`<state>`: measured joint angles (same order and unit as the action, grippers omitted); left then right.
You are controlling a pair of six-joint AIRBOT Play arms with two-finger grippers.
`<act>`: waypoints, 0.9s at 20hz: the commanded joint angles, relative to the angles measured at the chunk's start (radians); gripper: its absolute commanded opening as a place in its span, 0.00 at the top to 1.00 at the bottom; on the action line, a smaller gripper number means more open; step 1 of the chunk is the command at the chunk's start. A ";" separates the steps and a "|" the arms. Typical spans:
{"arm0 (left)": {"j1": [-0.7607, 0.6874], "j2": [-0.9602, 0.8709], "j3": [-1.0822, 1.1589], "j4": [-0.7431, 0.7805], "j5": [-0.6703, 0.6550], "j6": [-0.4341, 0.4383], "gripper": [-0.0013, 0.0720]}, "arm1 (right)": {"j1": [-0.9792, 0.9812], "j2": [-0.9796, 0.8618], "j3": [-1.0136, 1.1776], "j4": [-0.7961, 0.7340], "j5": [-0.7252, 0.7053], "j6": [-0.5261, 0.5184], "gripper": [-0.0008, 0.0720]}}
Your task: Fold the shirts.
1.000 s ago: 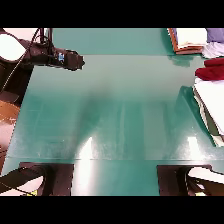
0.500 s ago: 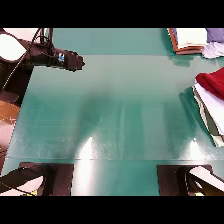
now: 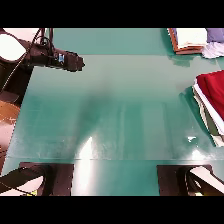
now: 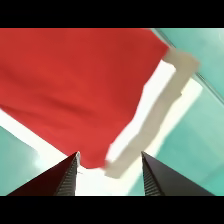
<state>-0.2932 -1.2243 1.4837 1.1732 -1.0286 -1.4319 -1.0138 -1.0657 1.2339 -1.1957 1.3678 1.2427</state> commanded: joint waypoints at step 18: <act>0.001 0.000 0.000 0.000 0.115 -0.001 0.95 | 0.906 -0.091 0.050 0.409 -0.051 0.072 0.96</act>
<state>-0.2932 -1.2243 1.4834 1.1725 -0.9577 -1.4326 -0.1539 -1.1358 1.2831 -0.7914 1.3136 1.3155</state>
